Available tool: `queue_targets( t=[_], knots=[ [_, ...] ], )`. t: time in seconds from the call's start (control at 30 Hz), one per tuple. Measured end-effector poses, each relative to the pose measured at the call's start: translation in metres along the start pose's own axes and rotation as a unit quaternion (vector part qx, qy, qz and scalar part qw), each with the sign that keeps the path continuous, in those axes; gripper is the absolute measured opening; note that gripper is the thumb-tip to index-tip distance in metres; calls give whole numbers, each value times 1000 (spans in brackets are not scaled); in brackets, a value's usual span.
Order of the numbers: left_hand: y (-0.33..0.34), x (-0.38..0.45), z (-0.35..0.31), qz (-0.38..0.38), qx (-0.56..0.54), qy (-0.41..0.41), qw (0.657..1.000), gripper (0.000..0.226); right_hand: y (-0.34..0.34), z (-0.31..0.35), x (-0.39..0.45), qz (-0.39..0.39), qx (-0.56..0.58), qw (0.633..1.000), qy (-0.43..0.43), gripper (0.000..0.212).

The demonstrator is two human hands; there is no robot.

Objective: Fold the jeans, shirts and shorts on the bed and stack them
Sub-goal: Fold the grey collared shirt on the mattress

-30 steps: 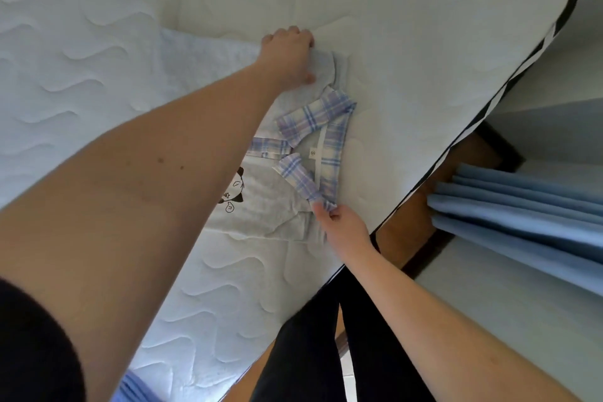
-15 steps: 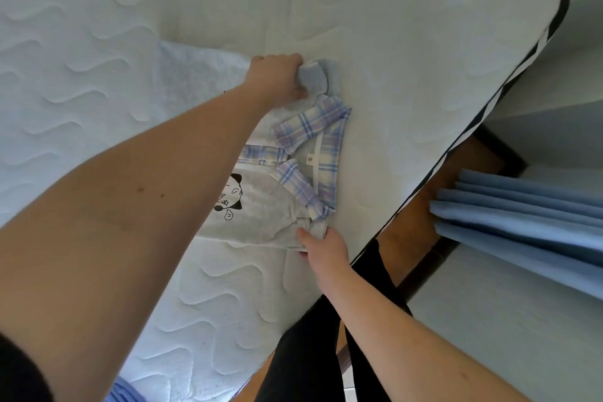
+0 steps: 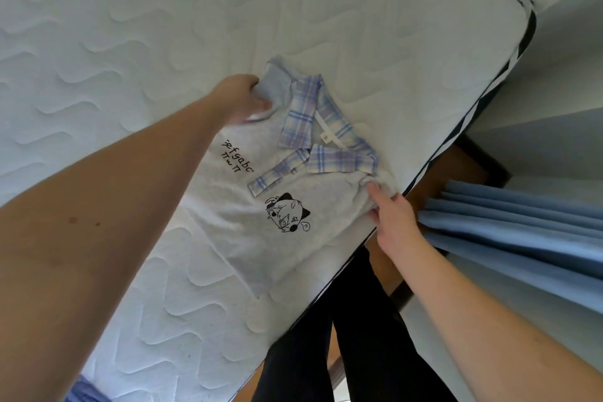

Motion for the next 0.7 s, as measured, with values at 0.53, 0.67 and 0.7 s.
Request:
queue_targets(
  t=[0.53, 0.67, 0.7],
  knots=[
    [-25, -74, -2, -66, -135, 4, 989, 20, 20, 6, -35, 48, -3, 999, -21, 32],
    [-34, -132, -5, -90, -332, -27, 938, 28, 4, 62, -53, 57, 24, 994, -85, 31],
    [-34, -147, -7, -102, -379, -30, 920, 29, 0, 77, -58, 66, 19, 992, -105, 32]
  ],
)
Point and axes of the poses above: each hand's wrist, its own x-axis towards the middle knuckle, its own y-axis out of the palm, z = x × y, the point moved 6 cm from there along x, towards the middle knuckle, and after that the axes turned 6 degrees about -x, right-handed, at the moved point
